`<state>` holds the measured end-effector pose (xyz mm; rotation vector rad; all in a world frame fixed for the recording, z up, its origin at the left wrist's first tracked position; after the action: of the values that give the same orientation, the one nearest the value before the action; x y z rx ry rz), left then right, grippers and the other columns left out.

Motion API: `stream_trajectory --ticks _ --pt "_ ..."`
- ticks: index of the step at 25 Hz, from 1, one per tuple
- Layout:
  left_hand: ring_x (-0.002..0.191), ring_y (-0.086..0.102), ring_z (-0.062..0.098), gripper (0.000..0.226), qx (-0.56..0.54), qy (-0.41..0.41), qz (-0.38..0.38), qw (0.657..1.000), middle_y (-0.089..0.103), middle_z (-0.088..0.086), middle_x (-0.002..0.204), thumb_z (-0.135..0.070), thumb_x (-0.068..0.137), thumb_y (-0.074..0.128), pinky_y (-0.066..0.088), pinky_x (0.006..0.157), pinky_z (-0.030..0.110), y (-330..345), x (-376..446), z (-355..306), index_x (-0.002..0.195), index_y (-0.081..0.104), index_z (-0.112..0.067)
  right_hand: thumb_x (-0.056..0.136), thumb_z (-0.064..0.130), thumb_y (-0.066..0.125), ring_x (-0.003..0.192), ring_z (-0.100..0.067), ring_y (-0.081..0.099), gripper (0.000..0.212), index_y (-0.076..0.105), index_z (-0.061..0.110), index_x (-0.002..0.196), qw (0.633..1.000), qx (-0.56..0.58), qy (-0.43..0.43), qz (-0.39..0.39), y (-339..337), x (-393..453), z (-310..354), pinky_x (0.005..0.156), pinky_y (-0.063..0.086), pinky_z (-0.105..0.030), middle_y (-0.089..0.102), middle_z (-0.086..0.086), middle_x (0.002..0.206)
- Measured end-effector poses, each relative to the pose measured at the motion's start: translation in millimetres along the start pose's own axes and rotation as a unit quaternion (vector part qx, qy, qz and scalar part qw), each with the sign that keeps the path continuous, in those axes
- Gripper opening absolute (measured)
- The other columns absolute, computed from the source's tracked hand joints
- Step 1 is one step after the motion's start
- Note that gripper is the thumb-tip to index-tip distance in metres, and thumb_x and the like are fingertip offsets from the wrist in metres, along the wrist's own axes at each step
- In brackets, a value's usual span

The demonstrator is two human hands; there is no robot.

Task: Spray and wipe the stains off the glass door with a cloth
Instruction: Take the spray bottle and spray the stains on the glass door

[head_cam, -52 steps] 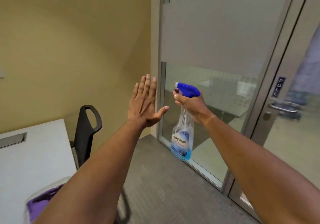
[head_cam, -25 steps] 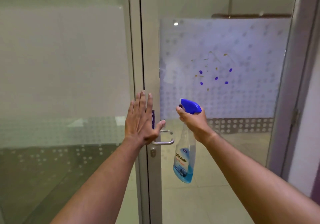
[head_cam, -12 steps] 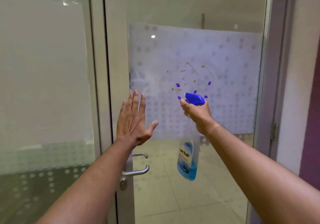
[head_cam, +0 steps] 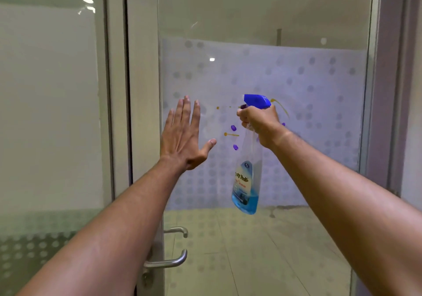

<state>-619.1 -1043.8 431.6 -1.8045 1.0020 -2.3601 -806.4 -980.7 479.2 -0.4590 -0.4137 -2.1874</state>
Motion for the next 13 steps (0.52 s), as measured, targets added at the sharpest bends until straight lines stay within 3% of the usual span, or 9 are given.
stream_trajectory --ticks 3,7,11,13 --pt "0.151 -0.009 0.029 0.099 -0.004 0.006 -0.010 1.000 -0.009 0.016 0.163 -0.069 0.085 0.033 0.001 0.123 0.045 6.4 14.9 1.6 0.154 -0.010 -0.011 0.075 0.001 0.068 0.085 -0.020 0.063 0.027 0.057 0.011 0.098 1.000 0.005 0.006 -0.005 10.8 10.7 -0.6 0.081 0.059 -0.039 0.068 -0.020 0.112" --pt "0.151 -0.010 0.029 0.099 -0.006 0.007 -0.015 1.000 -0.010 0.016 0.163 -0.070 0.085 0.032 0.002 0.123 0.045 18.8 19.8 9.1 0.154 -0.010 -0.011 0.069 0.000 0.067 0.101 -0.028 0.068 0.035 0.051 0.022 0.090 1.000 -0.006 0.012 -0.020 25.0 21.5 -7.4 0.081 0.059 -0.041 0.067 -0.017 0.111" --pt "0.151 -0.011 0.028 0.099 -0.012 0.005 -0.015 1.000 -0.011 0.016 0.163 -0.070 0.085 0.032 0.001 0.123 0.045 27.7 24.0 17.7 0.153 -0.011 -0.011 0.070 0.004 0.067 0.095 -0.023 0.068 0.034 0.047 0.021 0.092 0.999 -0.007 0.000 -0.050 36.0 34.0 -9.1 0.081 0.060 -0.041 0.067 -0.013 0.107" --pt "0.151 -0.011 0.028 0.099 -0.013 0.007 -0.019 1.000 -0.011 0.015 0.163 -0.069 0.086 0.032 0.000 0.123 0.044 29.2 27.6 19.0 0.153 -0.012 -0.011 0.074 0.005 0.065 0.090 -0.020 0.068 0.027 0.045 0.021 0.084 0.998 -0.013 -0.007 -0.063 39.4 38.1 -5.4 0.083 0.060 -0.042 0.069 -0.014 0.104"
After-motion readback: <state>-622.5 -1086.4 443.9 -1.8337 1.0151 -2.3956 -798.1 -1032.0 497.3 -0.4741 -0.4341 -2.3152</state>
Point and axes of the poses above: each hand's wrist, its own x-axis towards the middle knuckle, its own y-axis out of the palm, z = x × y, the point moved 2 cm from there along x, towards the middle knuckle
